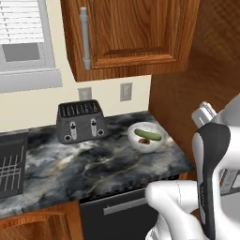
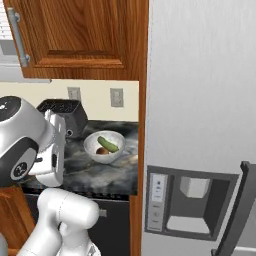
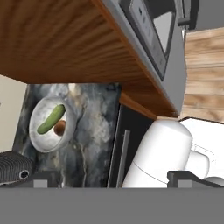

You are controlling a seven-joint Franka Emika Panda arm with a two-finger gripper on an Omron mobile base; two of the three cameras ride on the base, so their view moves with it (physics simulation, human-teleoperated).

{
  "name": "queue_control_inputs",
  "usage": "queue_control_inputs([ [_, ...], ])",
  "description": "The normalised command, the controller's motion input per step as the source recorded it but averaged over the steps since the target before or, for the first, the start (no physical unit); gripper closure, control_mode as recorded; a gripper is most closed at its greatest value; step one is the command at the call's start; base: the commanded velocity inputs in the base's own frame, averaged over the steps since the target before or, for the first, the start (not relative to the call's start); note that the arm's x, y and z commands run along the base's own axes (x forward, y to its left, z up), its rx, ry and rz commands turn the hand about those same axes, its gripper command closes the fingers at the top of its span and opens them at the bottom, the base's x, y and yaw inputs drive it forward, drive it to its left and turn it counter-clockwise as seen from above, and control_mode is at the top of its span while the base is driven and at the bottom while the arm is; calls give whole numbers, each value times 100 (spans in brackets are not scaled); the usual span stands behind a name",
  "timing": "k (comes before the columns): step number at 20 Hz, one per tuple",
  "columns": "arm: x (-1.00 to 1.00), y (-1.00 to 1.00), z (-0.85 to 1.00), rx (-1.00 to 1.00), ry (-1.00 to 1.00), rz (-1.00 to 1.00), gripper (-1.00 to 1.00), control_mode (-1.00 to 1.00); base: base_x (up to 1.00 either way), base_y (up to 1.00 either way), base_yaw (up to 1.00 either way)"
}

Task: Place the bowl with the potato and cucumber on the top shelf of the fridge. Place the bowl with the chicken drumstick and steak on the second highest shelf of the fridge.

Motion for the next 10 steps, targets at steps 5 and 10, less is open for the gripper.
queue_control_inputs([
  [5, 0, 0, 0, 0, 0, 0, -100, 100, 53, 0, 0],
  [10, 36, 0, -17, 0, 3, 0, -100, -100, 8, 0, 0],
])
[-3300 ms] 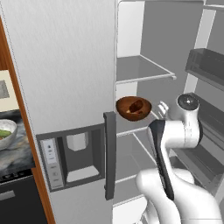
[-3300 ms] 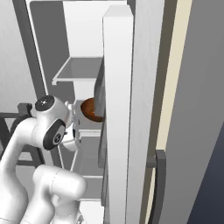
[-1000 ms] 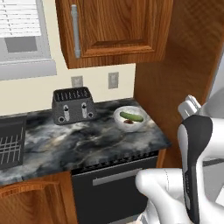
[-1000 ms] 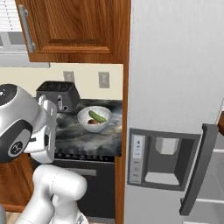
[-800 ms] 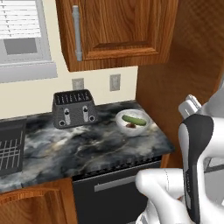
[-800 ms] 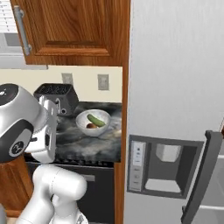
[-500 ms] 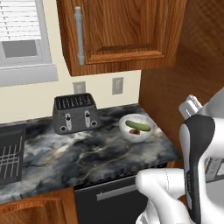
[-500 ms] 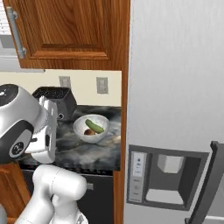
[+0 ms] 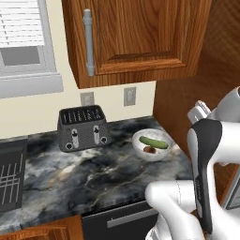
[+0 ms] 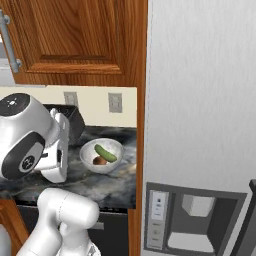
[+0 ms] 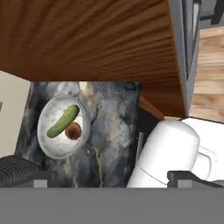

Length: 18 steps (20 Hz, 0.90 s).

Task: Place the bowl with the potato and cucumber on the top shelf of the fridge. Place the bowl with the chicken drumstick and steak on the second highest shelf of the fridge.

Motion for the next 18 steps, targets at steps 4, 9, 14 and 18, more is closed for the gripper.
queue_control_inputs([
  [4, 75, 4, -67, 0, 16, 0, -100, -100, 0, 0, 0],
  [9, 75, 0, -65, 0, 16, 0, -100, -100, 0, 0, 0],
  [14, 60, 0, -73, 0, 7, 1, -100, -100, 0, 0, 0],
  [18, 29, 0, -76, 3, 0, 2, -100, -100, 0, 0, 0],
])
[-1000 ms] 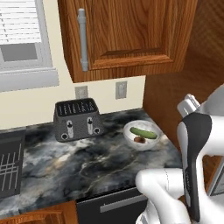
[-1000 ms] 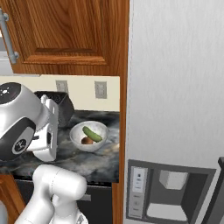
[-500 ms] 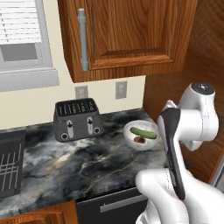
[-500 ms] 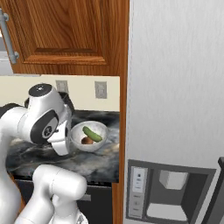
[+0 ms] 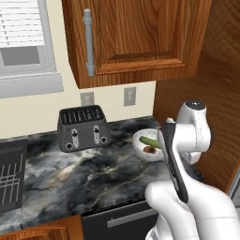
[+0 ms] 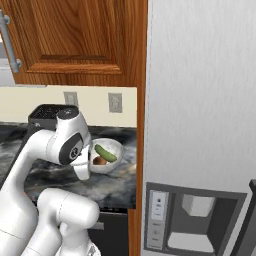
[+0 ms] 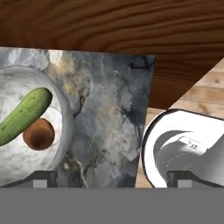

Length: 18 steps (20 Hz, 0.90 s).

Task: Place the bowl with the potato and cucumber on the top shelf of the fridge. Place the bowl with the chicken drumstick and steak on the second highest shelf of the fridge.

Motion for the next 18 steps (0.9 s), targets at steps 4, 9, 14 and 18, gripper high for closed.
queue_control_inputs([
  [4, 42, 0, -41, 1, 0, 2, -100, -100, 0, 0, 0],
  [9, 42, 0, -6, 0, 7, 4, -100, -100, 0, 0, 0],
  [14, 38, 0, 0, 1, 9, 4, -100, -100, 0, 0, 0],
  [18, 38, 0, -19, 3, 15, 7, -100, -100, 0, 0, 0],
])
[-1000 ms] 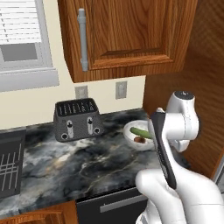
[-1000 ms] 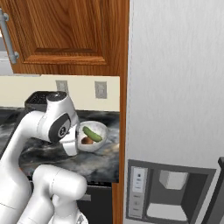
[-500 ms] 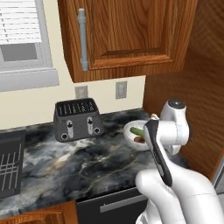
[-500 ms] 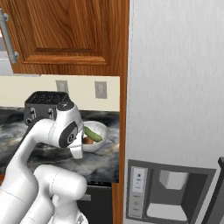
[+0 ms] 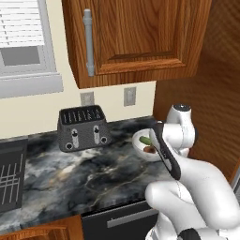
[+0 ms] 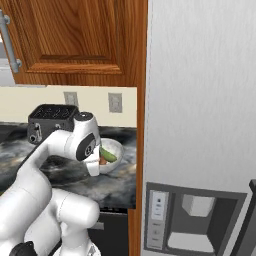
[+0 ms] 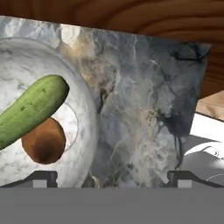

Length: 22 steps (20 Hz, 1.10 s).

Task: Place the bowl with the potato and cucumber on the top shelf of the fridge. Place the bowl with the chicken drumstick and steak on the second highest shelf of the fridge.

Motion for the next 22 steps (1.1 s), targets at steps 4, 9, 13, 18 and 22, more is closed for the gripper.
queue_control_inputs([
  [4, 34, 0, -32, 0, 9, 6, -100, -100, 0, 0, 0],
  [9, 26, 1, -32, 0, 3, 4, -100, -100, 0, 0, 0],
  [13, 16, 5, -49, -3, 0, 0, -100, -100, 0, 0, 0],
  [18, 9, 1, -43, -1, 0, 0, -100, -100, 0, 0, 0],
  [22, 0, 0, -28, 0, 0, 0, 100, -100, 0, 0, 0],
])
